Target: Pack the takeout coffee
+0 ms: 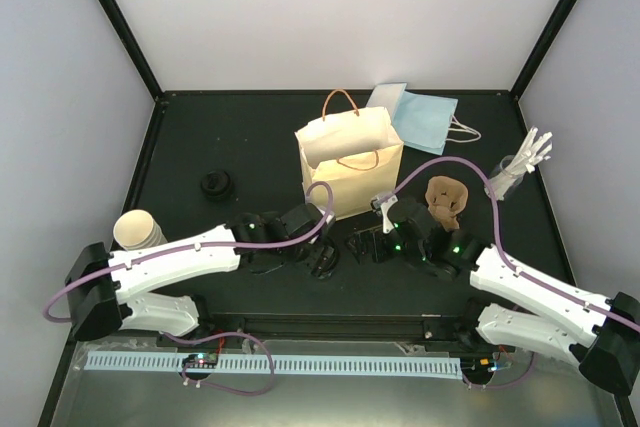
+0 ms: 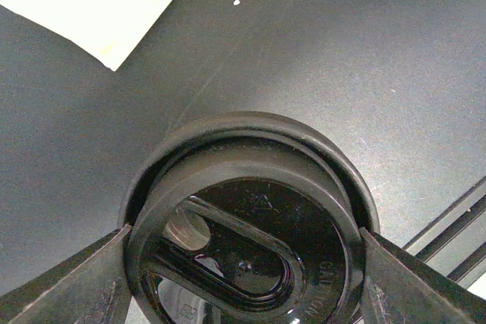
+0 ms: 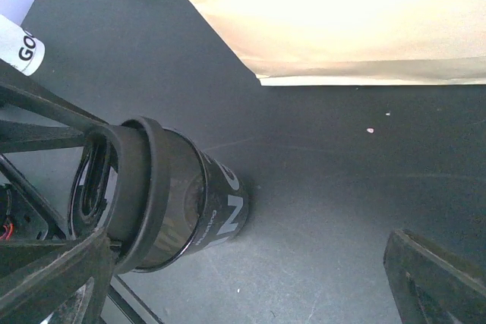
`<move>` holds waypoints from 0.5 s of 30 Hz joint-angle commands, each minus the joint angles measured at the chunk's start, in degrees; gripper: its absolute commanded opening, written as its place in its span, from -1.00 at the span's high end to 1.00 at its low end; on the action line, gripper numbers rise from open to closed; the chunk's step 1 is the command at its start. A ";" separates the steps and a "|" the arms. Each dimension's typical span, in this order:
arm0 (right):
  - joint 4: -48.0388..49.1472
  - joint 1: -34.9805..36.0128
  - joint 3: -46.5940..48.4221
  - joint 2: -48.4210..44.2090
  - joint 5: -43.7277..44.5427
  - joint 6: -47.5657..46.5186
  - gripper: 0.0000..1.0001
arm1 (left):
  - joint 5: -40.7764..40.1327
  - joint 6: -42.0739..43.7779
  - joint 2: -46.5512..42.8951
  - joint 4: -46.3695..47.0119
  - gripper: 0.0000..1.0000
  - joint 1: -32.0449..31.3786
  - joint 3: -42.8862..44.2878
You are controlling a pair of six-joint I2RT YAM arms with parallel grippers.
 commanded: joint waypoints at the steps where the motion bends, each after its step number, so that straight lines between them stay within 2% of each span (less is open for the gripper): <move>1: 1.32 -0.25 -0.62 0.21 -0.54 0.55 -0.99 | -1.80 1.06 0.61 1.83 -0.55 -0.40 2.14; 15: 1.83 -0.29 -1.06 1.99 -1.30 1.42 -0.98 | -2.12 1.67 4.07 1.43 -0.55 -2.02 2.32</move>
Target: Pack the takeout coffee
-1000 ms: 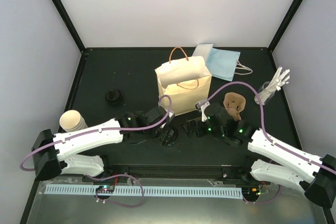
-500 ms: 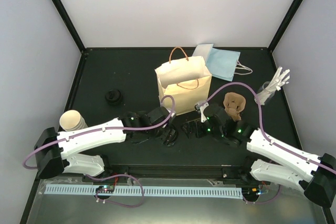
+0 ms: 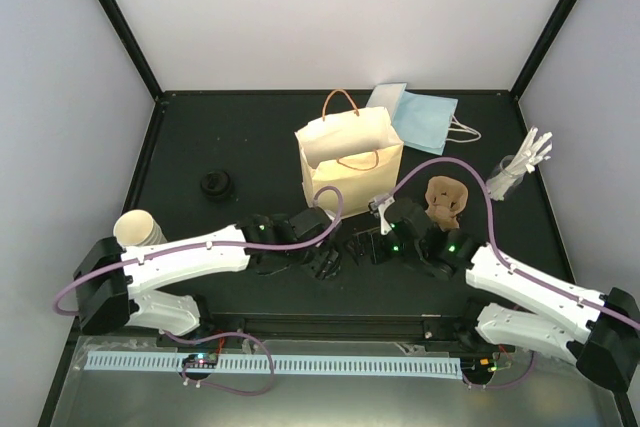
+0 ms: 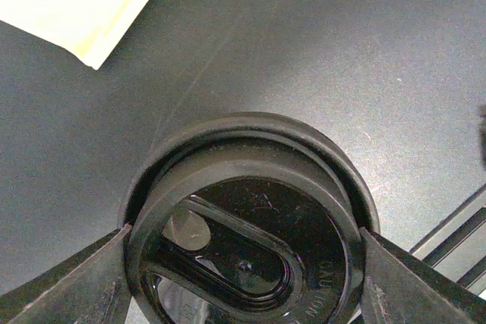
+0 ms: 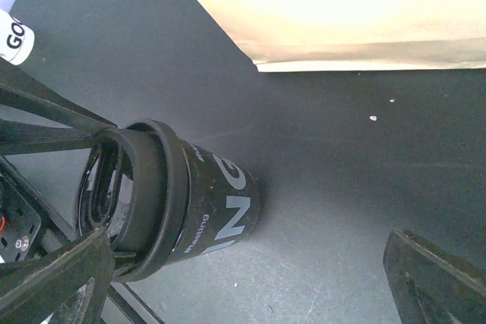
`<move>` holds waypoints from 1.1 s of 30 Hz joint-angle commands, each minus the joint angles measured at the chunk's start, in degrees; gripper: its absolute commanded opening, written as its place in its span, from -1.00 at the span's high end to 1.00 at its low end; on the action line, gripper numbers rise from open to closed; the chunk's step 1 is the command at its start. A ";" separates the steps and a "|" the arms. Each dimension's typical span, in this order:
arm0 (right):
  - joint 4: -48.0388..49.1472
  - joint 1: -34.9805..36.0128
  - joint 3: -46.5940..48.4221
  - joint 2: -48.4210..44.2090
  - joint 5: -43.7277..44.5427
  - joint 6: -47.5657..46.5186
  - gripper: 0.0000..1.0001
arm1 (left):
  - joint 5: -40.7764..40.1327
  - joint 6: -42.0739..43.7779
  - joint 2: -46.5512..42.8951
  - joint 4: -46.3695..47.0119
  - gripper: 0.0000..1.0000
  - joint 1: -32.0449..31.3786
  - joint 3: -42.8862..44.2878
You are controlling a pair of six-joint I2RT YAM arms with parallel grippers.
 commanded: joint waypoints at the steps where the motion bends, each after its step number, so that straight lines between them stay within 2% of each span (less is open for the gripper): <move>1: 1.53 -0.34 -0.72 0.66 -0.59 1.69 -0.98 | -1.52 0.86 1.36 0.24 -0.55 -1.08 2.05; 5: 3.70 -0.71 -1.83 1.08 -3.34 2.16 -0.97 | -2.70 0.75 2.42 -0.46 -0.55 -1.59 2.25; 12: 7.00 -1.79 -3.55 2.79 -8.07 4.40 -0.76 | -3.36 0.89 4.40 -1.20 -0.55 -2.20 3.41; 24: 8.70 -5.90 -7.87 -1.74 -11.33 5.80 -0.74 | -3.35 1.25 8.04 -4.21 -0.55 -2.79 6.07; 33: 8.78 -6.55 -7.64 -0.92 -14.04 5.03 -0.73 | -3.01 0.95 9.32 -4.47 -0.55 -3.24 6.53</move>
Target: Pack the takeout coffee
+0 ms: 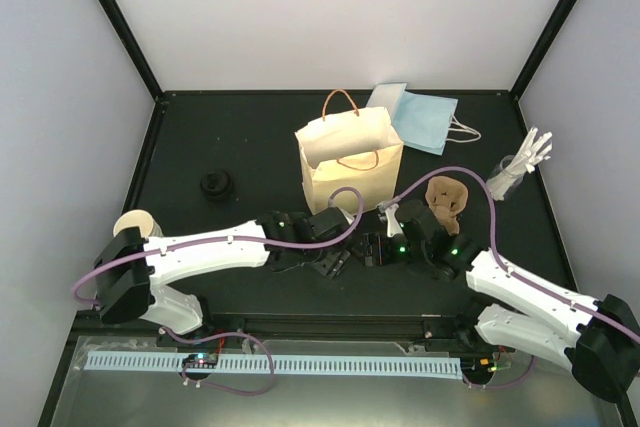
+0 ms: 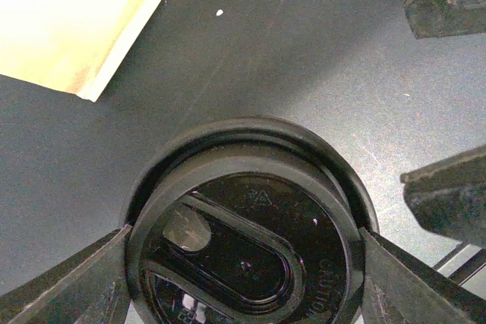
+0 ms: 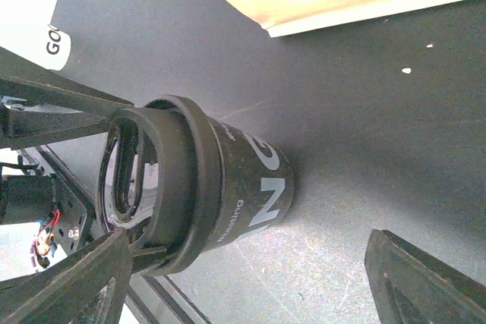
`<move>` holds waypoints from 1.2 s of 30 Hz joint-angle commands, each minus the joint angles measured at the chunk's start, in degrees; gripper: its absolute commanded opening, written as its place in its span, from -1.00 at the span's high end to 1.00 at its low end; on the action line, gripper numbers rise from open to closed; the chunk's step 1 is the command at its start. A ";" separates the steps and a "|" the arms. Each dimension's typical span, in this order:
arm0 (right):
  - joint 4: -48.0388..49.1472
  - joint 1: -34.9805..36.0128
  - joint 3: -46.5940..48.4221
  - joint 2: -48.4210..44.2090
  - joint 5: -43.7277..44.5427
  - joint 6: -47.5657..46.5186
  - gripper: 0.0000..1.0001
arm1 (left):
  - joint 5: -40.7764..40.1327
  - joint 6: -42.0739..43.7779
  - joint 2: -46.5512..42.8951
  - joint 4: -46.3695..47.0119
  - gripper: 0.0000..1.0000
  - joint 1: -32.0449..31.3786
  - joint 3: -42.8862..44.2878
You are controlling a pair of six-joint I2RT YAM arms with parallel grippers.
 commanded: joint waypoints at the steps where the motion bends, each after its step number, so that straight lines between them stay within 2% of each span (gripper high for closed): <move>1: 1.73 -0.39 -0.11 0.27 -2.68 -0.25 -0.72 | 0.74 0.23 2.06 -2.69 -0.55 -0.77 0.86; 11: 5.77 -2.00 -3.84 0.12 -6.84 1.00 -0.59 | 0.75 1.05 4.23 -4.89 -0.55 -0.96 2.63; 22: 5.63 -2.21 -4.38 -0.73 -7.26 0.73 -0.57 | 1.87 1.24 7.11 -4.37 -0.56 -0.96 2.35; 36: 7.79 -2.30 -4.88 1.01 -9.49 1.17 -0.50 | 1.89 0.77 5.94 -1.53 -0.56 -0.86 -0.99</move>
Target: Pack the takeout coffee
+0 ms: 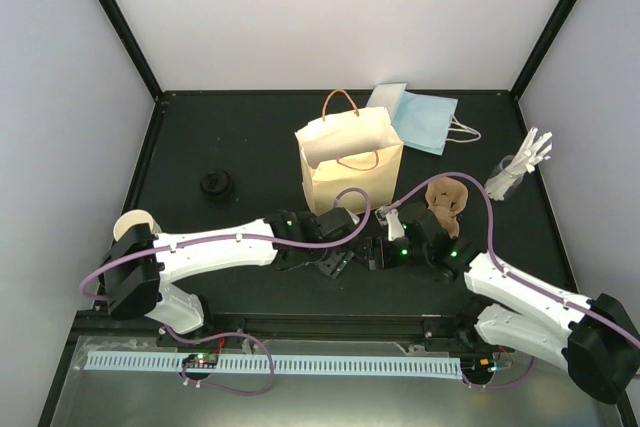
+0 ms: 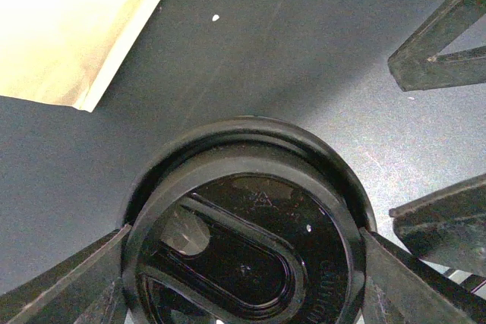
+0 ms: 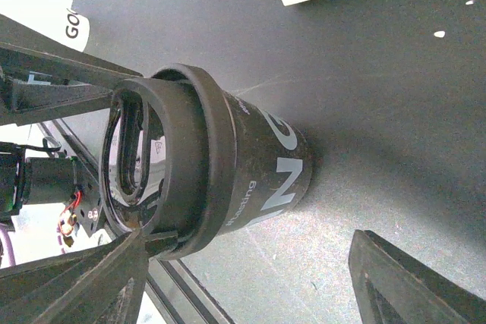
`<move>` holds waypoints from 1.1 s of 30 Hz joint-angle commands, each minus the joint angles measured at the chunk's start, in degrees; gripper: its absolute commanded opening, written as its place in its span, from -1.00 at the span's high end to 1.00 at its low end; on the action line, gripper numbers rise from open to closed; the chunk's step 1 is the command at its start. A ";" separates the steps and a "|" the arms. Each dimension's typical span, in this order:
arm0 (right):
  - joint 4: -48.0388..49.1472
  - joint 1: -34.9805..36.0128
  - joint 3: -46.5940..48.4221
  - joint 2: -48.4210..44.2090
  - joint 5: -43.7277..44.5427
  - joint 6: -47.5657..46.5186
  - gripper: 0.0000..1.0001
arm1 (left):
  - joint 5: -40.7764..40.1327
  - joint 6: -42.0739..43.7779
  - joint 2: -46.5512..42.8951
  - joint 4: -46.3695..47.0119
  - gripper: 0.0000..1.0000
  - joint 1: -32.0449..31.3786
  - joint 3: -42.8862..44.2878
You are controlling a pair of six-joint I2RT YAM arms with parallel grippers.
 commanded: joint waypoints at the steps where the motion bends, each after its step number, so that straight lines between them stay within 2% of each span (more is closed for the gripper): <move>1: 3.29 -0.11 -0.88 0.81 -2.21 0.61 -0.49 | 2.48 -0.07 2.73 -1.00 -0.56 -0.38 -3.07; 7: 5.87 -0.24 -0.65 2.23 -3.25 1.63 -0.37 | 2.39 0.14 2.59 -0.97 -0.56 -0.33 -3.29; 18: 7.14 -1.30 -2.08 2.45 -2.53 2.72 0.00 | 2.38 -0.61 1.31 -0.71 -0.55 -0.34 -4.96; 33: 8.23 -1.34 -1.57 6.11 -4.53 2.33 0.03 | 3.93 -0.92 -0.49 1.23 -0.55 -0.33 -8.61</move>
